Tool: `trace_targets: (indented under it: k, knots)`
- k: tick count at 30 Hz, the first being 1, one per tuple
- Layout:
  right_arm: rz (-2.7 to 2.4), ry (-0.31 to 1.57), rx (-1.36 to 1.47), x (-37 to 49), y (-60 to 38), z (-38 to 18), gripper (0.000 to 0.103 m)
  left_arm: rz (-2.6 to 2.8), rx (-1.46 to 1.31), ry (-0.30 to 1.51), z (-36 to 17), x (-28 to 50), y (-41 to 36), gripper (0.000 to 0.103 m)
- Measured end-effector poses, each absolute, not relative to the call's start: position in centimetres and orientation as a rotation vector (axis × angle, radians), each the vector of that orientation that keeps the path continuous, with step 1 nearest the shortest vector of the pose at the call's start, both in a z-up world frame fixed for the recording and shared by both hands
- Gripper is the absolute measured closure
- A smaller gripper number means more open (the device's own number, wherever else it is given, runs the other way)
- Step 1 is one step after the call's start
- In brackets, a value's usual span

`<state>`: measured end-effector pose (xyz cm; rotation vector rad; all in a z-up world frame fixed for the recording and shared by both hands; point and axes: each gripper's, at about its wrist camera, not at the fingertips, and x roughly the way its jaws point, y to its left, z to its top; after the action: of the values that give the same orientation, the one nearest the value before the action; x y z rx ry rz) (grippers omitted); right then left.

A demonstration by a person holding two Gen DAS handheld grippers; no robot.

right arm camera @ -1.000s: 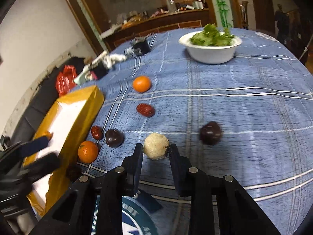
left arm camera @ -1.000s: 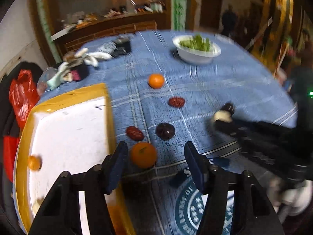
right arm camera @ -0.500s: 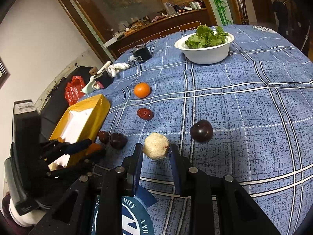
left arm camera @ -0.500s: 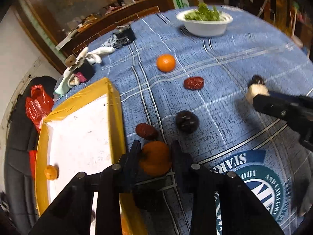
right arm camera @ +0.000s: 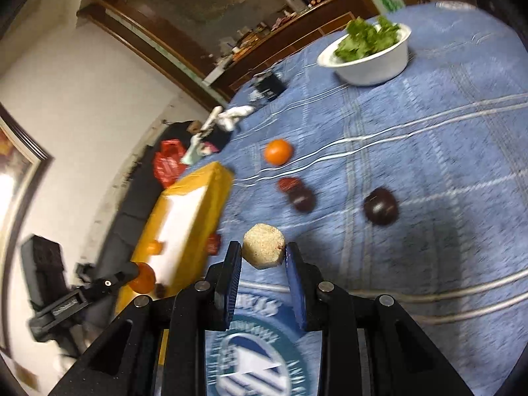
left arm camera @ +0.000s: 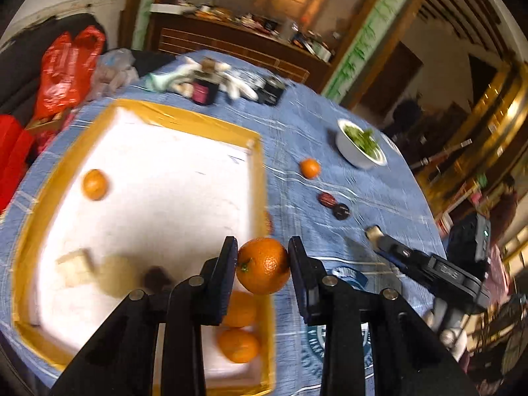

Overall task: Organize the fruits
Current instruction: 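Carry the mandarin into the tray with the left gripper while the right releases the bun there, then withdraw both open grippers from the tray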

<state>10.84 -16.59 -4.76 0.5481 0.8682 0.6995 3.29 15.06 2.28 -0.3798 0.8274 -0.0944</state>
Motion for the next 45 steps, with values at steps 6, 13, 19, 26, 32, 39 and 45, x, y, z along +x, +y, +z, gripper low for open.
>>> trace_targets:
  k: [6,13,19,26,32,39,45]
  knots:
    - [0.897,0.927,0.654,9.5,-12.7,-3.6,0.072,-0.037,-0.464,0.801,1.8,1.9,18.6,0.072]
    - [1.006,1.015,0.663,8.7,-6.9,-3.6,0.072,0.012,-0.51,0.788,0.7,0.7,21.8,0.072]
    - [1.014,1.058,0.556,8.2,-2.2,-3.6,0.072,0.052,-0.535,0.767,0.5,-0.2,23.8,0.072]
    - [0.979,1.05,0.388,7.2,1.2,-3.7,0.072,0.086,-0.55,0.765,-0.1,-0.5,25.3,0.072]
    - [0.929,1.017,0.273,6.6,2.9,-3.6,0.071,0.13,-0.529,0.777,-0.4,-0.8,25.7,0.072]
    - [0.854,0.941,0.259,7.1,2.7,-2.5,0.037,0.14,-0.516,0.783,0.6,-1.6,25.7,0.043]
    - [0.799,0.872,0.294,7.4,-0.9,-0.5,0.037,0.132,-0.512,0.701,3.0,-3.2,25.3,0.031]
